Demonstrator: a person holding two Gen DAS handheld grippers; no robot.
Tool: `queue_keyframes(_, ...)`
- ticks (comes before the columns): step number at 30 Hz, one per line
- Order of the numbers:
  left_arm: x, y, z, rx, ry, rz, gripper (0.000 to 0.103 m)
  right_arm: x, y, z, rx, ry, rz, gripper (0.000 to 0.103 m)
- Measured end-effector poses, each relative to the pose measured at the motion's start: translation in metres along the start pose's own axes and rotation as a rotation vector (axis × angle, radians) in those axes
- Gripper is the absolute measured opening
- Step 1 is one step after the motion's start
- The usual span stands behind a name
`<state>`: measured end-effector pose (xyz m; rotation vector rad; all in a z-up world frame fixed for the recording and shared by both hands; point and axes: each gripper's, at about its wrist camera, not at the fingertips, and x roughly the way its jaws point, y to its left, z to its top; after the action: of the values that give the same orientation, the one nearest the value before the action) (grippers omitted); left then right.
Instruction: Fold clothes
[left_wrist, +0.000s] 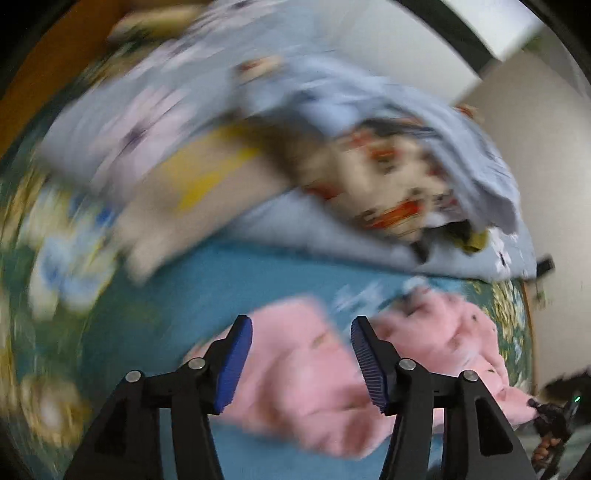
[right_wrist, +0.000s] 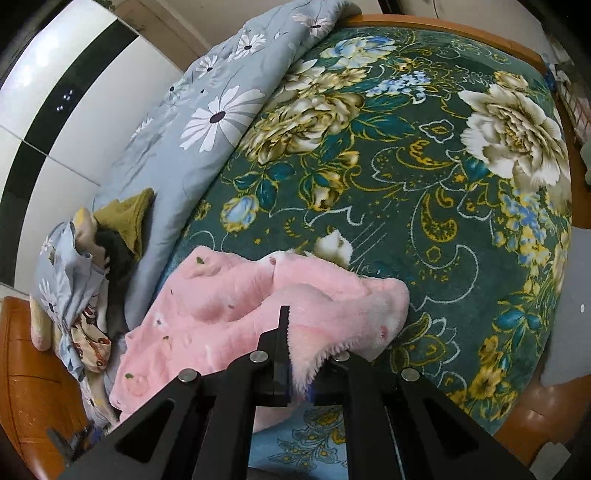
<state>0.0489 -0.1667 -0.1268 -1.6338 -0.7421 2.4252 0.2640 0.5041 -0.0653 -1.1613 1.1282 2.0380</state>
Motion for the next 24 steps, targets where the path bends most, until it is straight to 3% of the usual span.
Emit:
queue_keyframes(3, 0.007, 0.058, -0.035, -0.2, 0.035, -0.002, 0.06, 0.005, 0.005, 0.0, -0.011, 0.009, -0.007, 0.005)
queue_keyframes(7, 0.028, 0.091, -0.072, -0.415, 0.075, -0.097, 0.058, 0.009, 0.012, -0.001, -0.019, 0.015, -0.015, 0.006)
queue_keyframes(9, 0.035, 0.092, -0.073, -0.449, 0.054, -0.128, 0.058, 0.009, 0.016, -0.001, -0.022, 0.015, -0.016, 0.006)
queue_keyframes(11, 0.043, 0.089, -0.069, -0.474, 0.044, -0.124, 0.05, 0.007, 0.017, -0.002, -0.025, 0.013, -0.017, 0.006)
queue_keyframes(13, 0.052, 0.085, -0.064, -0.487, 0.052, -0.106, 0.025, 0.004, 0.016, -0.003, -0.022, 0.01, -0.017, 0.006)
queue_keyframes(14, 0.055, 0.083, -0.063, -0.49, 0.054, -0.083, 0.021, 0.003, 0.014, -0.004, -0.018, 0.007, -0.015, 0.006)
queue_keyframes(15, 0.055, 0.083, -0.061, -0.497, 0.048, -0.055, 0.008, 0.002, 0.013, -0.005, -0.014, 0.005, -0.014, 0.006)
queue_keyframes(16, 0.056, 0.083, -0.06, -0.504, 0.041, -0.027, 0.005, 0.001, 0.012, -0.006, -0.01, 0.004, -0.013, 0.006)
queue_keyframes(19, 0.032, 0.082, -0.059, -0.538, -0.035, -0.014, 0.003, -0.004, 0.008, -0.009, 0.001, -0.007, -0.005, 0.006)
queue_keyframes(24, -0.05, 0.076, -0.045, -0.484, -0.206, -0.026, 0.003, -0.021, 0.005, -0.007, 0.021, -0.05, 0.058, 0.005)
